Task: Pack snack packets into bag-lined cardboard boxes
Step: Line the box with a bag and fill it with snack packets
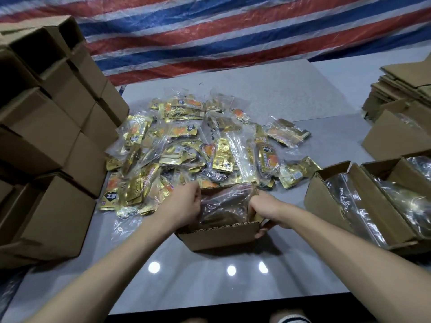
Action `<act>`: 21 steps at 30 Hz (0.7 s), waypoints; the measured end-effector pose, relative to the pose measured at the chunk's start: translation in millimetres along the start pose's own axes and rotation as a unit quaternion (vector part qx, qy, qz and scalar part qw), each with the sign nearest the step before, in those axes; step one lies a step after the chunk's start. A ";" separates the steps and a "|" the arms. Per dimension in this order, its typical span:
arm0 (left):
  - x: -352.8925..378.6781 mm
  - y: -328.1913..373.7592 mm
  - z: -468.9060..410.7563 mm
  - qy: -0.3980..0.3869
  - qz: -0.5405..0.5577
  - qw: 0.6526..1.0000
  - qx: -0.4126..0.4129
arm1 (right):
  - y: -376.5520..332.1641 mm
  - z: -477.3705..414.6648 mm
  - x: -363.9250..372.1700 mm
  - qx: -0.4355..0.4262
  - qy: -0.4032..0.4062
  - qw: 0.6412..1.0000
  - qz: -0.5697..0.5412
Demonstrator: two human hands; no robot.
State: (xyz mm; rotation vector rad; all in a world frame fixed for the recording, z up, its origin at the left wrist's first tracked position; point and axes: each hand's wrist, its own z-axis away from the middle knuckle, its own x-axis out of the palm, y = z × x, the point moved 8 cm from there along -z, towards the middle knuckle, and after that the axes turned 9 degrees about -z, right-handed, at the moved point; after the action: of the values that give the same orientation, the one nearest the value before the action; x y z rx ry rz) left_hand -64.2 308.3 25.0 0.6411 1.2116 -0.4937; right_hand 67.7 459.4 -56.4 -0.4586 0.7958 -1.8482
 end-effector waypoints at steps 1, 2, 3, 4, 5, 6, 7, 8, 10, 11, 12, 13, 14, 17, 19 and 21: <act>3.3 1.3 -1.1 0.001 -0.029 1.000 -0.009 | -0.2 -1.1 -1.0 0.000 0.005 1.000 0.002; 5.8 3.9 -0.9 0.000 -0.062 0.998 -0.015 | 0.4 -2.0 -1.4 0.002 0.007 1.000 0.004; 7.5 6.6 -0.6 0.004 -0.100 0.995 -0.018 | 1.2 -2.6 -1.5 0.005 0.009 1.000 0.006; 8.5 10.1 0.0 0.010 -0.135 0.991 -0.014 | 2.0 -3.4 -1.7 0.006 0.010 1.000 0.006; 7.8 12.5 -0.2 0.019 -0.165 0.986 -0.012 | 2.3 -4.0 -1.9 0.006 0.011 1.000 0.006; 6.0 15.9 0.1 0.026 -0.187 0.982 -0.004 | 2.4 -5.1 -2.0 0.007 0.012 1.000 0.008; 5.6 19.0 0.3 0.018 -0.207 0.978 0.004 | 2.4 -5.6 -2.7 0.009 0.015 1.000 0.011; 6.7 21.7 0.6 0.005 -0.216 0.976 0.014 | 2.2 -6.3 -3.3 0.011 0.018 1.000 0.017; 13.1 26.8 4.9 -0.027 -0.236 0.971 0.021 | 0.3 -6.1 -3.9 0.007 0.022 0.999 0.029; 15.2 30.3 8.8 -0.029 -0.251 0.967 0.020 | -0.4 -5.7 -4.1 0.004 0.024 0.999 0.031; 14.4 36.7 13.6 -0.010 -0.267 0.963 0.030 | -0.6 -5.2 -4.1 0.002 0.025 0.999 0.030; 11.2 45.5 18.2 0.029 -0.277 0.959 0.054 | -0.9 -4.5 -3.6 -0.002 0.025 0.999 0.031; 7.1 56.8 23.8 0.075 -0.267 0.956 0.093 | -1.3 -3.5 -2.8 -0.006 0.024 0.999 0.032; 6.5 77.5 36.5 0.086 -0.147 0.964 0.205 | -5.0 -3.0 0.7 -0.024 0.021 0.999 0.041; 22.8 69.3 30.2 -0.007 -0.072 0.984 0.164 | -6.7 -3.6 1.7 -0.021 0.022 0.998 0.051; 43.5 51.5 17.8 -0.095 -0.040 0.991 0.086 | -6.7 -2.8 1.2 -0.010 0.028 0.998 0.063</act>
State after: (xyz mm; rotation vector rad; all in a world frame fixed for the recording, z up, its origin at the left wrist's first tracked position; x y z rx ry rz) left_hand -5.5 333.0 -3.2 0.6774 1.0252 -0.7162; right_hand 61.0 460.9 -53.7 -0.3625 0.8613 -1.7449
